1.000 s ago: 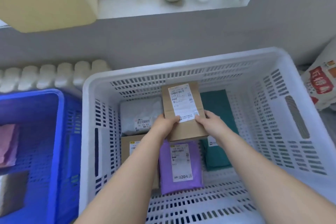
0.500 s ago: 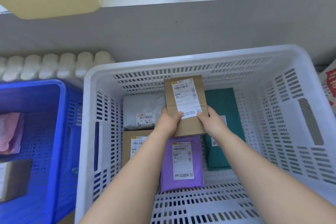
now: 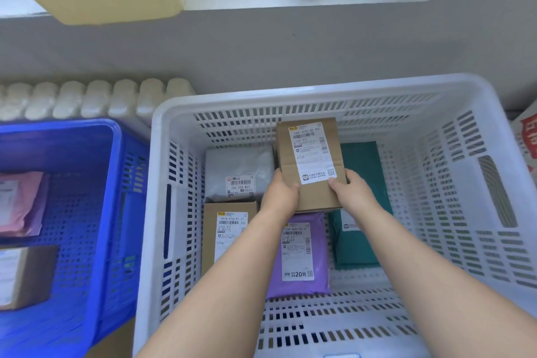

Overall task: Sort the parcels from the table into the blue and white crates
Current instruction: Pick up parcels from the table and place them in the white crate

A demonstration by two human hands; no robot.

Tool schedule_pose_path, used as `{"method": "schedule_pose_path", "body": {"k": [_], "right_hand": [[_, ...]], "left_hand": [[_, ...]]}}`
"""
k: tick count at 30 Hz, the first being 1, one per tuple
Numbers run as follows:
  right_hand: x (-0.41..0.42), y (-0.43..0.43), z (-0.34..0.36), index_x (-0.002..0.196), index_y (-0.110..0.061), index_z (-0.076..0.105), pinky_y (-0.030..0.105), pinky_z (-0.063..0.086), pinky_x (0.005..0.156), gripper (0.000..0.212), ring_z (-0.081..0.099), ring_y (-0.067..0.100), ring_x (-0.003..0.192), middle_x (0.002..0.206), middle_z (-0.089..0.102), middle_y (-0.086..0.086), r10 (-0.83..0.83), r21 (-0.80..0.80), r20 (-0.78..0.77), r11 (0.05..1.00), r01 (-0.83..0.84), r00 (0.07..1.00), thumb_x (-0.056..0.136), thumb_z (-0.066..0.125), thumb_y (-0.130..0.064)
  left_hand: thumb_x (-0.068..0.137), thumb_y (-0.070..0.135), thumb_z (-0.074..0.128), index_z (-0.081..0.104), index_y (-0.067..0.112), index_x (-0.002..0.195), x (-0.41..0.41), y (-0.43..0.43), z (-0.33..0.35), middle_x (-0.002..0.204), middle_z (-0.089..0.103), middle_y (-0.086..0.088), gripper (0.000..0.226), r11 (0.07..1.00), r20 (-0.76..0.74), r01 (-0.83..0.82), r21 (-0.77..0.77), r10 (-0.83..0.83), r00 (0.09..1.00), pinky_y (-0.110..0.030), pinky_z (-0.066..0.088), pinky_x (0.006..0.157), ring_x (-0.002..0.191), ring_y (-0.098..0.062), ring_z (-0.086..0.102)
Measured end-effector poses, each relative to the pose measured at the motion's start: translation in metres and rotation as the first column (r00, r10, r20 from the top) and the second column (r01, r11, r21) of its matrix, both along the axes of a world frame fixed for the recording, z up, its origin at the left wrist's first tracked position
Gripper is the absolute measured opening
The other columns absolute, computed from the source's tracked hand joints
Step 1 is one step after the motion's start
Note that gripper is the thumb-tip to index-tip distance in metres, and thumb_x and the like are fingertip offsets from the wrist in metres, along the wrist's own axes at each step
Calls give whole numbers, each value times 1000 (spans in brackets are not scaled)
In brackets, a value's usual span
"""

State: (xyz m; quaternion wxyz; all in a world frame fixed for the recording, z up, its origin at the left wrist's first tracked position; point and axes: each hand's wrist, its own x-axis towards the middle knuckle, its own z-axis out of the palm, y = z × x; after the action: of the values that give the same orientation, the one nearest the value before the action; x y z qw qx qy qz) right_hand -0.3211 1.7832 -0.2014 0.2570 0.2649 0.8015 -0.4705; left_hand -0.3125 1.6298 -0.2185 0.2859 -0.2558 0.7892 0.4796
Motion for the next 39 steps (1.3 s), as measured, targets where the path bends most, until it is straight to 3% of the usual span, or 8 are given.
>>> {"method": "schedule_pose_path", "body": {"k": [2, 6, 14, 17, 21, 26, 31, 39], "right_hand": [[1, 2, -2, 132, -24, 53, 43, 49, 97, 33, 59, 21, 109, 120, 62, -4, 2, 10, 2, 1000, -2, 1000, 99, 52, -29], [1, 2, -3, 134, -24, 52, 37, 49, 92, 34, 58, 19, 105, 112, 59, -7, 10, 11, 6, 1000, -10, 1000, 100, 50, -29], [-5, -1, -4, 142, -18, 44, 34, 44, 80, 41, 56, 23, 99, 125, 61, 2, 81, 91, 57, 992, -86, 995, 102, 46, -29], [-5, -5, 4, 145, -16, 39, 38, 49, 86, 46, 58, 28, 106, 132, 59, 6, 86, 144, 66, 985, -95, 994, 101, 47, -29], [-1, -15, 23, 154, -14, 25, 44, 45, 96, 61, 45, 36, 129, 148, 39, 15, 126, 309, 28, 943, -128, 992, 100, 50, -29], [-2, -46, 62, 146, -16, 39, 45, 42, 101, 54, 38, 35, 130, 144, 40, 15, 275, 381, -129, 901, -209, 953, 94, 52, -21], [2, -104, 102, 150, -16, 35, 44, 36, 109, 55, 32, 33, 140, 153, 35, 13, 465, 358, -160, 849, -388, 871, 98, 51, -26], [47, -227, 165, 149, -16, 38, 42, 37, 108, 54, 38, 31, 137, 151, 38, 13, 661, 398, -298, 742, -540, 688, 98, 55, -29]], "left_hand": [[99, 29, 50, 30, 21, 153, 0, 2, -2, 140, 57, -6, 57, 1000, 13, 28, -10, -28, 1000, -43, 46, 105, 124, -30, 56], [99, 29, 50, 27, 22, 154, -1, 2, -5, 142, 55, -7, 60, 999, 26, 29, -25, -28, 999, -45, 45, 106, 126, -30, 55], [98, 34, 49, 24, 27, 153, -2, 3, 0, 142, 53, -6, 61, 979, 24, 116, -168, -114, 993, -47, 49, 100, 119, -34, 58], [99, 37, 50, 14, 23, 156, 0, 1, 12, 148, 42, -9, 69, 917, 20, 241, -318, -247, 969, -46, 49, 95, 120, -37, 56], [101, 37, 50, 4, 20, 159, 9, -10, 33, 156, 31, -8, 76, 882, 8, 317, -350, -335, 942, -48, 45, 101, 132, -33, 47], [102, 23, 44, 8, 18, 159, 25, -45, 77, 161, 25, -8, 68, 807, -106, 323, -495, -425, 899, -45, 38, 109, 139, -30, 38], [99, 20, 45, 14, 18, 158, 59, -104, 118, 162, 23, -2, 67, 682, -239, 191, -706, -483, 842, -44, 7, 124, 149, -21, 20], [99, 22, 42, 17, 21, 158, 127, -235, 168, 164, 19, -2, 64, 587, -261, -62, -807, -261, 929, -45, 8, 124, 150, -21, 16]]}}
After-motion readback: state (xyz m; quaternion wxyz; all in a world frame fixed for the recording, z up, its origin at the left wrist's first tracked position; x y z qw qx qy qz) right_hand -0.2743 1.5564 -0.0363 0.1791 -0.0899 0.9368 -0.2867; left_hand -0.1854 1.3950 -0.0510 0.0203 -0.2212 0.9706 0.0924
